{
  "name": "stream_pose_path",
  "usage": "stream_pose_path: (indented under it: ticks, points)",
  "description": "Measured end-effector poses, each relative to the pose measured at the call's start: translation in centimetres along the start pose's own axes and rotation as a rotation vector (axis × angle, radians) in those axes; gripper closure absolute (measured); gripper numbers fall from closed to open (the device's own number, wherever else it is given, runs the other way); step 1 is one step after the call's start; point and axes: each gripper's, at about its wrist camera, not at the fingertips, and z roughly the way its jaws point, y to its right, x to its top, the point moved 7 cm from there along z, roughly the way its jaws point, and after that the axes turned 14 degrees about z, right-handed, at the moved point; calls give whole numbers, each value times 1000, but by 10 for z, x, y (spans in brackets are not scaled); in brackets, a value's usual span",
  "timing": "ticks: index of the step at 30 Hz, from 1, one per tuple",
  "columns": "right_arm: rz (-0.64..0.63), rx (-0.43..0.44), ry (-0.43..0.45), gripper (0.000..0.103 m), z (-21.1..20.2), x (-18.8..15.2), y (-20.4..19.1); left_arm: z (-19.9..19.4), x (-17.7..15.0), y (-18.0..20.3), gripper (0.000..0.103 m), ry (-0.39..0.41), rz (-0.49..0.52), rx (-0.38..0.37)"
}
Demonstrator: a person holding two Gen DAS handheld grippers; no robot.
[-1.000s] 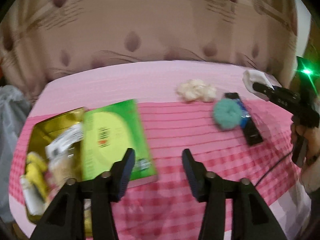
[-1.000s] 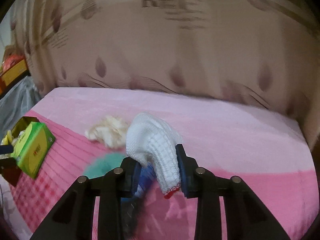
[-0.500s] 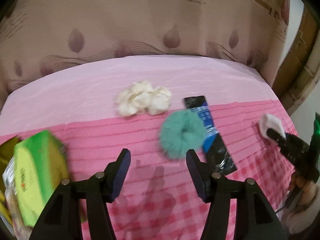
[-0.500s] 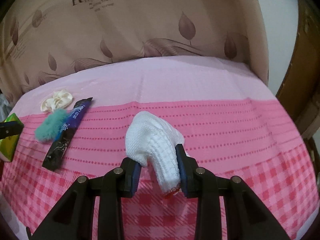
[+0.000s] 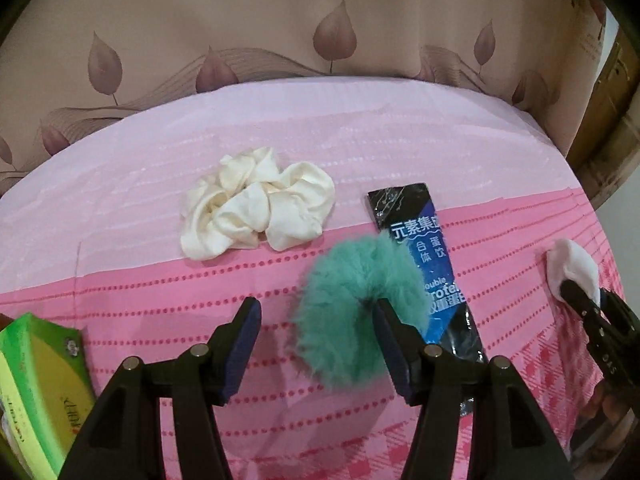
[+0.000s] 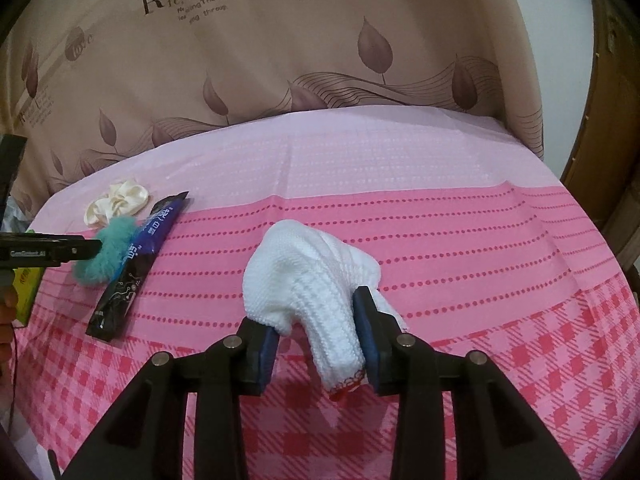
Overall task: Organize soft objects
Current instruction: 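Grasp the teal fluffy pompom with the left gripper, then carry the teal pompom into the gold tin and open the left gripper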
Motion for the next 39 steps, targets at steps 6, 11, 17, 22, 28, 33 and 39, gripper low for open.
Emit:
stream_pose_path:
  ticks: [6, 11, 17, 22, 28, 33, 39]
  points:
    - [3, 2, -6, 67, 2, 0, -1, 11, -8, 0, 70, -17, -3, 34]
    - [0, -2, -7, 66, 3, -1, -1, 2, -13, 7, 91, -27, 5, 51]
    - [-5, -7, -7, 66, 4, -1, 0, -14, -25, 5, 92, -18, -9, 68]
    - [-15, -17, -6, 66, 5, -1, 0, -41, -31, 2, 92, 14, -15, 84]
    - [-23, -26, -5, 66, 5, -1, -1, -80, -43, -8, 92, 52, -42, 104]
    - [-37, -39, -4, 65, 5, -1, -2, -115, -57, -25, 92, 79, -77, 140]
    - [-39, -40, -4, 65, 5, -1, -2, -157, -75, -54, 92, 106, -117, 195]
